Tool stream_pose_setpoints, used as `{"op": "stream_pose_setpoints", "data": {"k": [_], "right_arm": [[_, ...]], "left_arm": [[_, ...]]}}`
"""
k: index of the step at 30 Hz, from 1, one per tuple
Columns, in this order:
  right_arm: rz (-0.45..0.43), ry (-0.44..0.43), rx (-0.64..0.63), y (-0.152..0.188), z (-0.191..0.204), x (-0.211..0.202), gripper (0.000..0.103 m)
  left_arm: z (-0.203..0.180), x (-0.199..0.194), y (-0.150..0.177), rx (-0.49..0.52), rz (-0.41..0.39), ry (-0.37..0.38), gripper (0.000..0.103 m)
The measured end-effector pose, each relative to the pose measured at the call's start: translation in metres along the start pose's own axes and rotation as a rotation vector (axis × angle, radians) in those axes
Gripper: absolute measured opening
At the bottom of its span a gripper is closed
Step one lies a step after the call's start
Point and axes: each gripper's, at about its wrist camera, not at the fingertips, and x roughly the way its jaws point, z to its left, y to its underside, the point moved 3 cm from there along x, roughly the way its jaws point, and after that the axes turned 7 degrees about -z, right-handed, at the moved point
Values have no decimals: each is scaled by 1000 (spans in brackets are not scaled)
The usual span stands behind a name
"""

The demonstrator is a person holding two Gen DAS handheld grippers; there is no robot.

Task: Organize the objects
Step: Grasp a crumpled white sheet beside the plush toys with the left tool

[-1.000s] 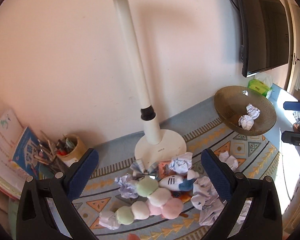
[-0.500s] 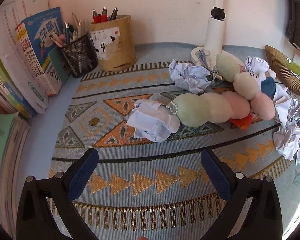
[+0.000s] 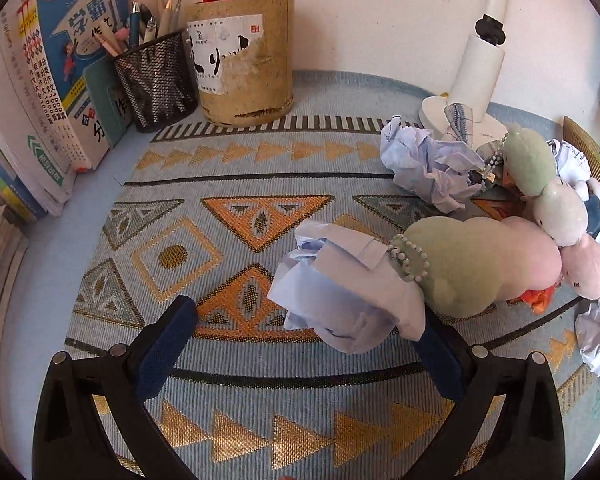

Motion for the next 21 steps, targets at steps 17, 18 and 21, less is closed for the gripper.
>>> {"op": "stream_pose_setpoints", "data": {"k": [17, 18, 21], "right_arm": [[26, 31, -9, 2, -1, 6, 103], [26, 31, -9, 2, -1, 6, 103], [26, 31, -9, 3, -1, 6, 103]], "left_arm": [[0, 1, 2, 5, 1, -2, 103], [0, 2, 2, 5, 1, -2, 103], [0, 2, 2, 4, 1, -2, 103]]}}
